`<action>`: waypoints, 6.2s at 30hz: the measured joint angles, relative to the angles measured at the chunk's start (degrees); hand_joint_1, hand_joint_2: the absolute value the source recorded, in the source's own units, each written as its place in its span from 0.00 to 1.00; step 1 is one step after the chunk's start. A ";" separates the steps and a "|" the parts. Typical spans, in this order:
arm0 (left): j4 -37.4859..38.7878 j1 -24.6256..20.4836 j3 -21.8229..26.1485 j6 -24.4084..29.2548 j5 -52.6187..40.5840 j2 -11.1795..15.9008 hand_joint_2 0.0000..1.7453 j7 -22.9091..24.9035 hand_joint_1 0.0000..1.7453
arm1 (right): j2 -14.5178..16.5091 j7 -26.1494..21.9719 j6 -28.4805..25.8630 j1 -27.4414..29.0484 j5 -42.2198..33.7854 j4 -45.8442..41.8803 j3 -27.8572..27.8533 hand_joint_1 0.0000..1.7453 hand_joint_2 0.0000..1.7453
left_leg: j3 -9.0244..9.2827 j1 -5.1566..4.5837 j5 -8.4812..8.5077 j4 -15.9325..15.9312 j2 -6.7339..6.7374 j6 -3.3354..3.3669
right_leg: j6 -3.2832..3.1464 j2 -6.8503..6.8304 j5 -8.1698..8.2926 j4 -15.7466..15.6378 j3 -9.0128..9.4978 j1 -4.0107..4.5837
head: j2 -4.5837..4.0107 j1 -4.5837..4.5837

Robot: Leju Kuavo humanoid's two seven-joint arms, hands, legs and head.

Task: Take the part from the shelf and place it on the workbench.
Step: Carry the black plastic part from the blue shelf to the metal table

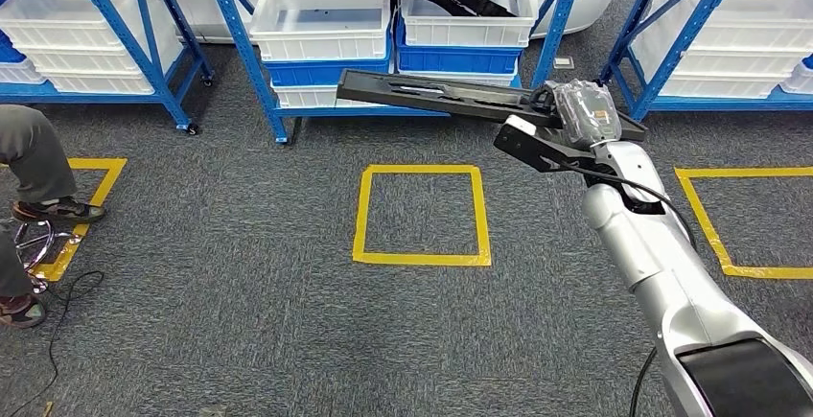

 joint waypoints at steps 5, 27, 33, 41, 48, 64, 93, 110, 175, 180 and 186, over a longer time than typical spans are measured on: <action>0.00 0.12 0.00 0.00 -0.07 -0.01 1.00 -0.05 0.00 | 0.38 -0.06 0.03 0.05 -0.54 0.06 -0.02 1.00 1.00 | -5.84 1.99 -7.43 14.59 -0.18 -2.65 | -1.03 0.00 0.34 -0.04 -0.42 -0.32 | 0.00 -0.34; 0.00 0.20 0.04 0.00 -0.68 -0.04 1.00 -0.50 0.00 | 0.48 0.03 0.56 0.63 -2.02 -0.18 -0.69 1.00 1.00 | 2.58 0.66 -0.61 -2.07 -0.55 -0.40 | 3.29 0.19 2.59 -1.58 -1.14 -1.38 | 0.00 -0.05; 0.00 0.16 0.03 -0.04 -1.07 -0.13 1.00 -0.63 0.00 | -0.58 0.11 0.60 1.08 -2.10 -0.69 -1.26 1.00 1.00 | 2.83 0.66 1.39 -3.92 0.63 2.06 | 2.38 0.19 -2.44 8.05 -5.76 -0.90 | 0.00 0.32; -0.02 0.19 0.02 -0.12 -1.28 -0.30 1.00 -0.49 0.00 | -1.42 0.33 0.67 2.01 -2.29 -1.73 -1.67 1.00 1.00 | 1.15 -0.97 2.19 -3.12 3.61 1.75 | 1.21 -3.98 -2.26 -0.35 1.70 1.19 | 0.00 0.45; -0.01 0.38 0.02 -0.10 -1.28 -0.11 1.00 -0.43 0.00 | -1.37 0.40 0.74 2.21 -2.44 -2.23 -1.71 1.00 1.00 | -2.35 0.35 -4.04 6.22 1.14 -1.12 | -1.62 -0.50 -0.24 -1.54 1.88 0.39 | 0.00 -0.02; -0.03 0.46 0.03 -0.07 -1.44 0.21 1.00 -0.44 0.00 | -1.98 0.73 1.46 2.64 -2.35 -2.87 -2.34 1.00 1.00 | 4.48 1.15 2.01 -6.27 -0.01 2.06 | 0.09 1.20 -3.47 8.58 -5.55 0.60 | 0.00 0.28; -0.03 0.69 1.26 -0.11 -1.09 0.36 1.00 -0.99 0.00 | -3.44 0.79 0.89 2.14 -2.93 -2.09 -4.92 1.00 1.00 | 5.78 1.18 0.06 -5.48 -1.05 2.94 | 0.68 3.70 0.96 2.82 -4.92 0.76 | 0.00 0.50; 0.00 0.86 1.95 -0.26 -0.98 -0.04 1.00 -0.90 0.00 | -2.91 0.72 0.45 1.82 -2.56 -1.60 -5.45 1.00 1.00 | -0.60 1.55 -9.22 9.51 0.61 -1.35 | -0.19 1.05 2.14 -1.52 -1.08 -0.08 | 0.00 0.39; -0.16 -1.27 1.95 -1.17 -3.92 -0.69 1.00 0.27 0.00 | -9.36 2.46 -0.36 10.23 -3.40 -10.74 -10.76 1.00 1.00 | -1.20 1.40 -7.27 10.14 -0.55 0.44 | 0.08 4.20 2.00 -0.66 -1.38 1.37 | 0.00 0.43; -0.16 -1.33 1.95 -1.04 -4.34 -0.43 1.00 0.44 0.00 | -9.01 2.52 -0.46 10.13 -2.93 -10.76 -10.87 1.00 1.00 | 3.90 0.57 -2.20 -0.74 -4.47 2.07 | 0.60 7.42 2.99 -1.27 -1.70 0.79 | 0.00 0.52; -0.25 -1.76 2.01 -0.95 -4.28 -0.44 1.00 0.56 0.00 | -9.27 2.53 -0.46 9.67 -2.70 -10.82 -11.55 1.00 1.00 | 4.91 0.55 0.18 -4.63 -0.15 3.30 | 0.69 1.77 -1.19 7.89 -7.16 1.02 | 0.00 0.79</action>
